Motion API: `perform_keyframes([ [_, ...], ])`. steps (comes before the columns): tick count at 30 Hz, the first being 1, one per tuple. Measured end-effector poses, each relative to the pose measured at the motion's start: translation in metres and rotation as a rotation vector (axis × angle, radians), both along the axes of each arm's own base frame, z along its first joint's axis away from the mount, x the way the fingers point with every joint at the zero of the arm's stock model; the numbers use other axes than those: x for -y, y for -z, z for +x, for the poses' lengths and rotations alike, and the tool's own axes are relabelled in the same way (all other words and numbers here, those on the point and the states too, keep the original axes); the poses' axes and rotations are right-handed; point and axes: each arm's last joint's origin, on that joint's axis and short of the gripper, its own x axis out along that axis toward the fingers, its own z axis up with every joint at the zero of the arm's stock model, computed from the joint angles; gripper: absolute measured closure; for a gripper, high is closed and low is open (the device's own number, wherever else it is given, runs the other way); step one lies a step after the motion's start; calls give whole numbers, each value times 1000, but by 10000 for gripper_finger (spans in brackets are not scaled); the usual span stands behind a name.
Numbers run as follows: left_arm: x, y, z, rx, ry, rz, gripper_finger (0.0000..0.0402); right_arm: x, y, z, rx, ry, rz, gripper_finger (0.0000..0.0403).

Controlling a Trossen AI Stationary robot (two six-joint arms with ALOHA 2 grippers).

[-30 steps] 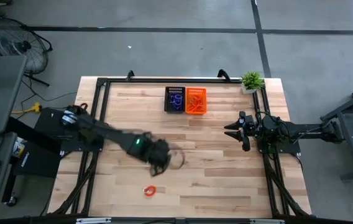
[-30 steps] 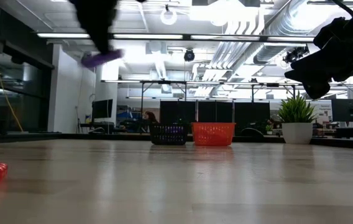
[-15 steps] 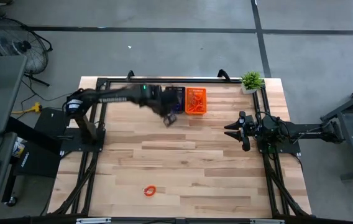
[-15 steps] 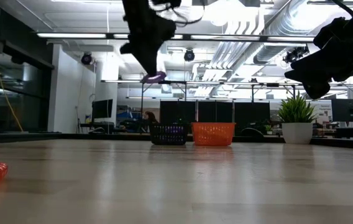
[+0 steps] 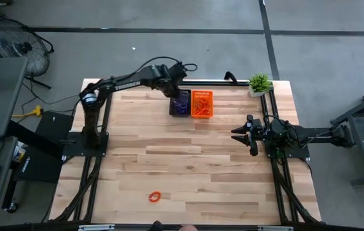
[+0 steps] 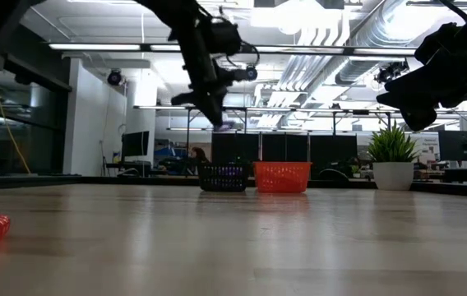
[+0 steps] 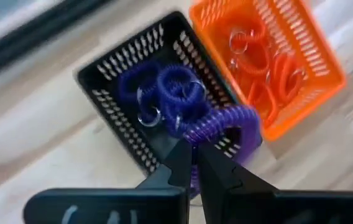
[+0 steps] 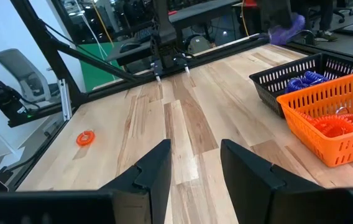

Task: Sort spring keychains
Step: Put the purple spring keychain in the black bin, then put the orange spring keychain in the orange bin

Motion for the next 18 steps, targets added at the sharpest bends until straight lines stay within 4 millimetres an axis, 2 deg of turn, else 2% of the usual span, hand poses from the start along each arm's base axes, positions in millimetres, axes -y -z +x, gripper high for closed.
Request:
perform_keyframes([
  [2, -7, 7, 1, -27, -12, -43, 392, 0, 0, 0, 0, 1, 0, 269],
  [5, -13, 14, 15, -2, 4, -67, 389, 0, 0, 0, 0, 0, 0, 269],
  [7, -14, 19, 15, -45, 2, -93, 381, 0, 0, 0, 0, 0, 0, 269],
  [10, -18, 20, 20, -36, -3, -86, 358, 0, 0, 0, 0, 1, 0, 269],
  [18, -17, 22, 16, -93, -17, -79, 293, 0, 0, 0, 0, 1, 0, 269],
])
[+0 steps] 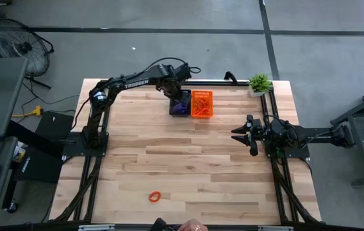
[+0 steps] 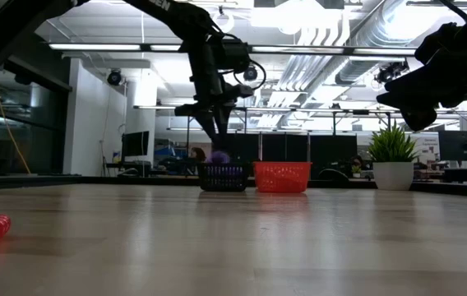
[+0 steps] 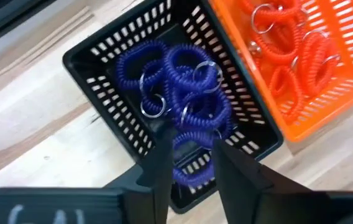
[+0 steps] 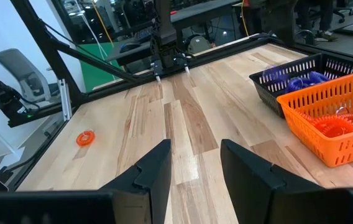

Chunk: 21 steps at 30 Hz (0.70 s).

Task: Sort spring keychains
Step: Put the orange spring keychain in the orange bin

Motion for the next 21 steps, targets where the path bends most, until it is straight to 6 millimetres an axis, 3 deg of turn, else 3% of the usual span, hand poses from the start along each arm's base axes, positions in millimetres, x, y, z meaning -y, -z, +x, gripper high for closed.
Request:
perform_keyframes([
  [5, 5, 1, 0, -37, 23, 9, 278, 0, 0, 0, 0, 0, 0, 269],
  [9, 21, -3, 1, -74, 85, 31, 280, 0, 0, 0, 0, 0, 0, 269],
  [15, 60, -29, -4, -106, 184, 92, 303, 0, 0, 0, 0, -1, 0, 269],
  [21, 109, -51, -16, -160, 276, 81, 353, 0, 0, 0, 0, 0, 0, 269],
])
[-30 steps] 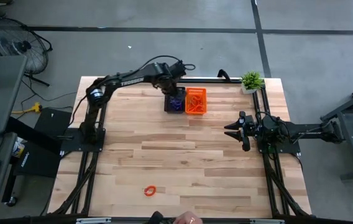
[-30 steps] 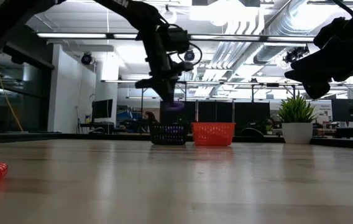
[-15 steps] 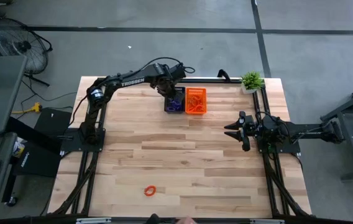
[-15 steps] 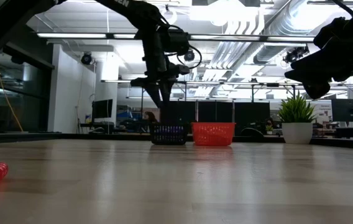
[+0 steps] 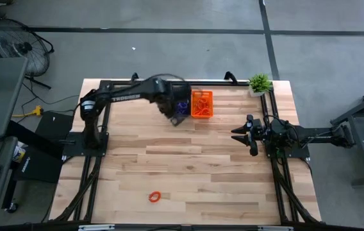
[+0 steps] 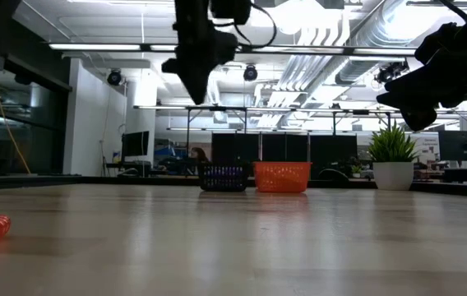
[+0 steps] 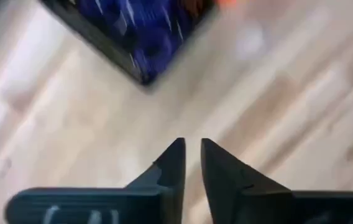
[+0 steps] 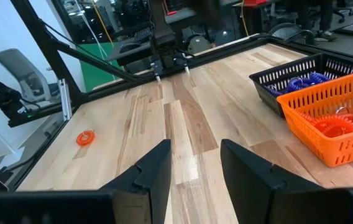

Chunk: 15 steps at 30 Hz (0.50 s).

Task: Sort spring keychains
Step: Put the orange spring keychain in the orange bin

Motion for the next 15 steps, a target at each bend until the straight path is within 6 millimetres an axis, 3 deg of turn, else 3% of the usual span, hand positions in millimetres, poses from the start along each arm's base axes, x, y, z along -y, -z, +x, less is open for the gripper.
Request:
perform_keyframes([
  [5, 51, -6, -14, -31, 95, -36, 391, 0, 0, 0, 0, 0, 0, 269],
  [10, 105, 13, -27, -47, 146, -88, 399, 0, 0, 0, 1, 0, 0, 269],
  [12, 127, 25, -41, -101, 159, -120, 399, 0, 0, 0, 0, 0, 0, 269],
  [15, 156, 42, -45, -25, 185, -195, 399, 0, 0, 0, 0, -1, 0, 269],
])
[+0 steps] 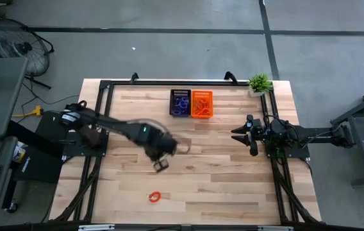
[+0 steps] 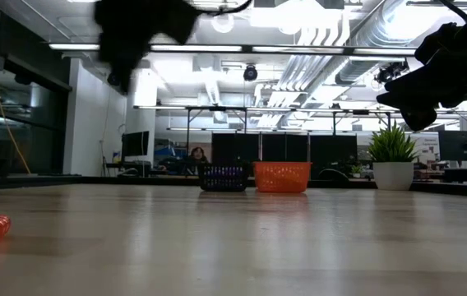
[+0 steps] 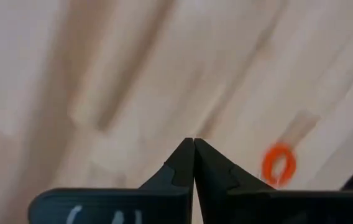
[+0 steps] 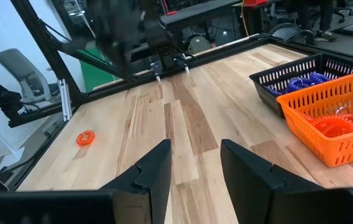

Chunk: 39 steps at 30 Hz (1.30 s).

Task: Sort spring keychains
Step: Put the orange spring keychain in the orange bin

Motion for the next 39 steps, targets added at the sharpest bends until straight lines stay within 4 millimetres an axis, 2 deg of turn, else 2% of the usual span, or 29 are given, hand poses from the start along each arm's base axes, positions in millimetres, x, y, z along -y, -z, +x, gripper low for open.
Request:
perform_keyframes([
  [2, 16, 14, -10, -35, -5, -45, 399, 0, 0, 0, 0, 0, 0, 269],
  [4, 31, 22, -9, 12, -13, -97, 399, 0, 0, 0, -1, 0, 0, 269],
  [6, 41, 30, -18, -36, -26, -89, 399, 0, 0, 0, -4, 0, 0, 269],
  [9, 56, 36, -22, -25, -31, -104, 399, 0, 1, 0, -8, 0, 0, 269],
  [19, 96, 46, -39, 35, -33, -95, 399, 0, 1, 0, -7, 1, 0, 269],
  [29, 132, 77, -38, 20, 26, -114, 396, 0, 1, 0, -7, 1, 0, 269],
  [33, 140, 88, -31, 40, 44, -147, 365, 0, 1, 0, -7, 1, 0, 269],
  [39, 142, 87, -31, 60, 36, -140, 284, 0, 1, 0, -7, 0, 0, 269],
])
